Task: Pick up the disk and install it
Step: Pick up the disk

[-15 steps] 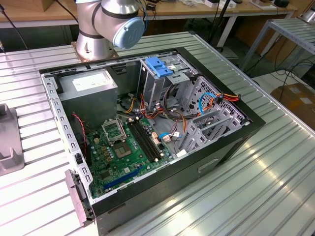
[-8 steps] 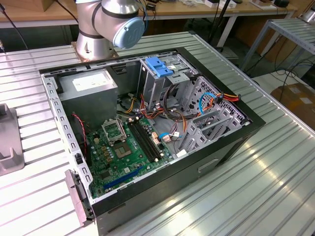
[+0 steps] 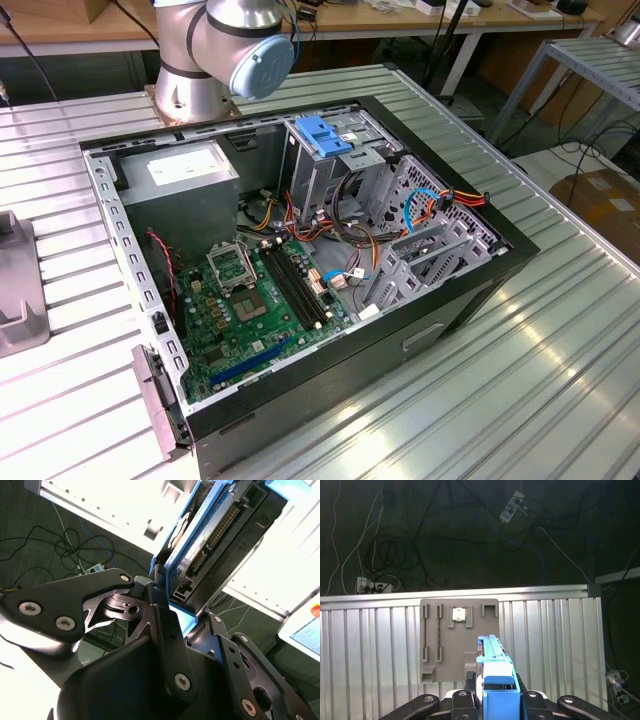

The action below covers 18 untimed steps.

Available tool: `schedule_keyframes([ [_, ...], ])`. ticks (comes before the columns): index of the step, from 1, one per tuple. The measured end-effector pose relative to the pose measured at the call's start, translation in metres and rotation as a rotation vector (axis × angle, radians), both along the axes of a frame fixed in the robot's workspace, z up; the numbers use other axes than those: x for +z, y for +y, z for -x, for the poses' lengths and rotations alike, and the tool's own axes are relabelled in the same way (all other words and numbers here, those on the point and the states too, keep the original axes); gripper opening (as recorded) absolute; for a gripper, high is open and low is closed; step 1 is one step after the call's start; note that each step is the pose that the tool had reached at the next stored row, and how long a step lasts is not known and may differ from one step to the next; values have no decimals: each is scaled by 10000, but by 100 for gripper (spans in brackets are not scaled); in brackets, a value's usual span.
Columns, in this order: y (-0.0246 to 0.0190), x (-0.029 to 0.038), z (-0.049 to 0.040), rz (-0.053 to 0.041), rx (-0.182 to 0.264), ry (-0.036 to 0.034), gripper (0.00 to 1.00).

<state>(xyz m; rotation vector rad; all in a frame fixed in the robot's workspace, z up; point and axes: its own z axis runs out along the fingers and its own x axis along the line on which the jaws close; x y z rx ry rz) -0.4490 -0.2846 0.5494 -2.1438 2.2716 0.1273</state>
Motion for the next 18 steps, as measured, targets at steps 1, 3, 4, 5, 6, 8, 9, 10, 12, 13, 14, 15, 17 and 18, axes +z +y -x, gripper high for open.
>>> schedule_keyframes([
  [1,-1,0,-3,0,0,0,37],
  [3,-2,1,-12,1,0,2,37],
  [4,-3,0,-15,0,0,1,37],
  [5,-4,0,-17,0,1,0,37],
  [6,-4,0,-20,0,0,0,37],
  [8,-5,0,-25,0,0,1,37],
  [9,-6,0,-28,0,0,1,37],
  [10,-6,0,-31,0,0,0,37],
  [12,-8,0,-37,0,0,1,37],
  [13,-9,0,-42,0,0,1,37],
  [14,-10,0,-47,0,0,1,37],
  [15,-11,0,-50,0,0,0,37],
  [17,-12,0,-58,0,0,1,37],
  [18,-13,0,-61,0,0,0,37],
])
